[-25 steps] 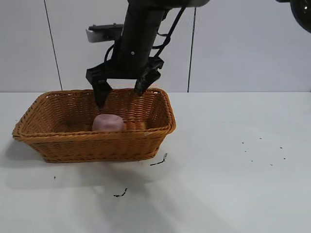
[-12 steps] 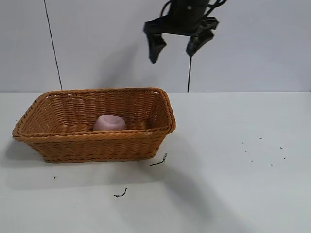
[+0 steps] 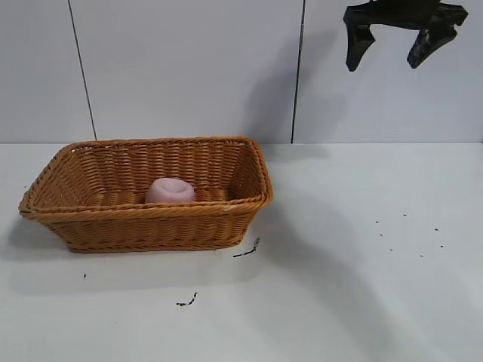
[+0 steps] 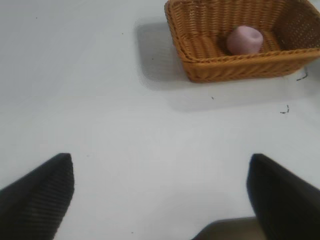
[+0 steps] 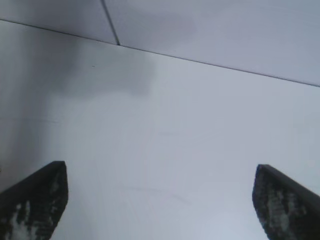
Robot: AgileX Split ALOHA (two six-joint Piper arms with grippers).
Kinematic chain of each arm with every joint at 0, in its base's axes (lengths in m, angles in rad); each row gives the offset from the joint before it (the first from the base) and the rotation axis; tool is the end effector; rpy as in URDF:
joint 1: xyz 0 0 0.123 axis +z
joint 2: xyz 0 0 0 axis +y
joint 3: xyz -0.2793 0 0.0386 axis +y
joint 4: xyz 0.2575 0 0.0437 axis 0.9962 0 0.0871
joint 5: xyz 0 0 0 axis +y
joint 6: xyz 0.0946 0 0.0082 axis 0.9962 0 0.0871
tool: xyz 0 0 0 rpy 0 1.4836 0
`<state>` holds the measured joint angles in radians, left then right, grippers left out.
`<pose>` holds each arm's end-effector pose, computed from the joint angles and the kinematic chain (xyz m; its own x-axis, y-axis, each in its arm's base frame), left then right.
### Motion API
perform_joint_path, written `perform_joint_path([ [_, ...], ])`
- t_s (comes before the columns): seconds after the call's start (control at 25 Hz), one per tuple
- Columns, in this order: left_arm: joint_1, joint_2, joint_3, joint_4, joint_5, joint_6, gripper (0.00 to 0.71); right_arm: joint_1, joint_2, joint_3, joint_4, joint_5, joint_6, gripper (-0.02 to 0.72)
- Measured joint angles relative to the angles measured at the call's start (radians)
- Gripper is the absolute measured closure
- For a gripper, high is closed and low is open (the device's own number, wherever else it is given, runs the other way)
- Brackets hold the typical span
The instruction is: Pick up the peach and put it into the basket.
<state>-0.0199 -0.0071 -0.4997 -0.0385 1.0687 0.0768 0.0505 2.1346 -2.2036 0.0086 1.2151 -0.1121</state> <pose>0.0087 -0.0034 0.2794 -0.4530 0.0672 -0.8890 0.0764 0.9964 0.0364 0.4816 0.0251 0.3170 -0.8596 -0.1525 -0.4877 -0.1489 0.9878 -0.0464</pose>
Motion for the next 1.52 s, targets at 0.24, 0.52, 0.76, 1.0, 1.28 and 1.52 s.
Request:
perform_joint_path([
  [0.24, 0.000, 0.000, 0.000, 0.000, 0.000, 0.000, 0.018, 0.000, -0.227, 0.214, 0.004, 0.000, 0.037, 0.014],
  [0.52, 0.000, 0.000, 0.000, 0.000, 0.000, 0.000, 0.018, 0.000, -0.627, 0.638, 0.005, -0.001, 0.053, 0.014],
  [0.76, 0.000, 0.000, 0.000, 0.000, 0.000, 0.000, 0.018, 0.000, -1.029, 1.047, 0.005, 0.002, 0.074, 0.014],
  [1.0, 0.000, 0.000, 0.000, 0.000, 0.000, 0.000, 0.018, 0.000, -1.419, 1.422, 0.005, -0.057, 0.074, 0.014],
  [1.28, 0.000, 0.000, 0.000, 0.000, 0.000, 0.000, 0.018, 0.000, -1.843, 1.661, 0.005, -0.174, 0.074, 0.014],
  [1.52, 0.000, 0.000, 0.000, 0.000, 0.000, 0.000, 0.018, 0.000, -2.050, 1.704, 0.005, -0.191, 0.074, 0.014],
])
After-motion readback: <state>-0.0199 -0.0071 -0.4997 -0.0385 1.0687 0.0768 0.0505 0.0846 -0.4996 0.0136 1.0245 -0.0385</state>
